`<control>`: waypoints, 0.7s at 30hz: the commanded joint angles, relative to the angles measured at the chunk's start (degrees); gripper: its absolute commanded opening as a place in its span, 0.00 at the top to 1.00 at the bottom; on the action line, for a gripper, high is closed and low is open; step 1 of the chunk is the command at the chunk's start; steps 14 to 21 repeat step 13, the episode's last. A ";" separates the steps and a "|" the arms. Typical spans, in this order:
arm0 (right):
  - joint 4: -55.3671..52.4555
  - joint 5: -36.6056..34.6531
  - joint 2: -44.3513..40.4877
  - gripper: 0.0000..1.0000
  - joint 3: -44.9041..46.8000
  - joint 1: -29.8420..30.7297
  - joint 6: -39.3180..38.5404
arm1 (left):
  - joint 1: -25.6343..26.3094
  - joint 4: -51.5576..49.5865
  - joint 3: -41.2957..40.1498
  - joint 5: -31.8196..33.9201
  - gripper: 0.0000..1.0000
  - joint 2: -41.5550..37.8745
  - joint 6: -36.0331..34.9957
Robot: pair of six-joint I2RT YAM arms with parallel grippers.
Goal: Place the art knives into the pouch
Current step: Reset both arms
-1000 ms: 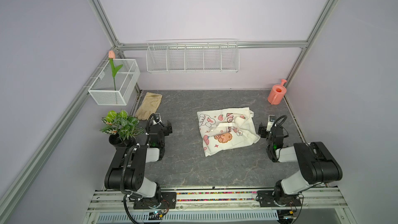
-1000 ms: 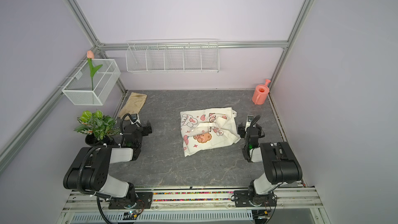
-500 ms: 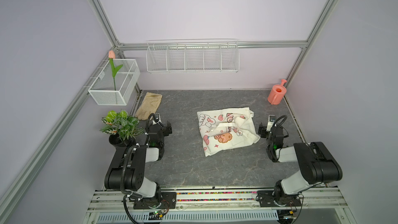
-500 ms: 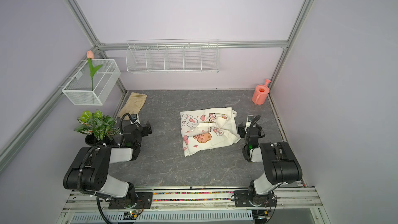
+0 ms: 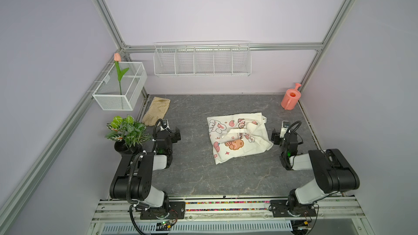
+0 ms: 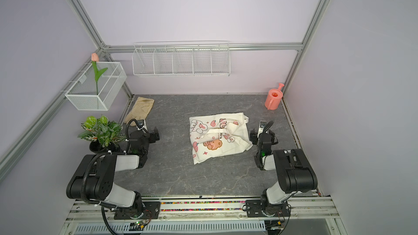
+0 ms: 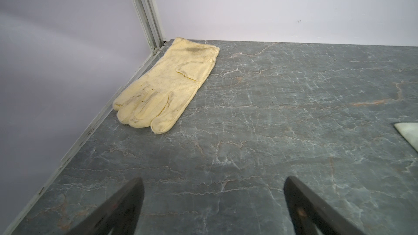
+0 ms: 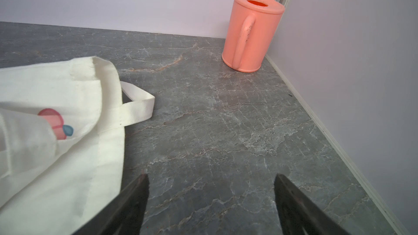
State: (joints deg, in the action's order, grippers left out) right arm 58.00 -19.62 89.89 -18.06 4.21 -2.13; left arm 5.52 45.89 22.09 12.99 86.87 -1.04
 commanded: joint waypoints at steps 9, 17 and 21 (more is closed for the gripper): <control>0.47 0.49 -0.41 0.11 -0.92 -0.26 0.24 | -0.40 -0.09 1.42 -0.58 0.01 -0.40 0.52; 0.65 0.47 -0.57 0.11 -0.75 -0.31 0.28 | -0.42 -0.10 1.42 -0.55 0.01 -0.39 0.59; 0.65 0.47 -0.57 0.11 -0.75 -0.31 0.28 | -0.42 -0.10 1.42 -0.55 0.01 -0.39 0.59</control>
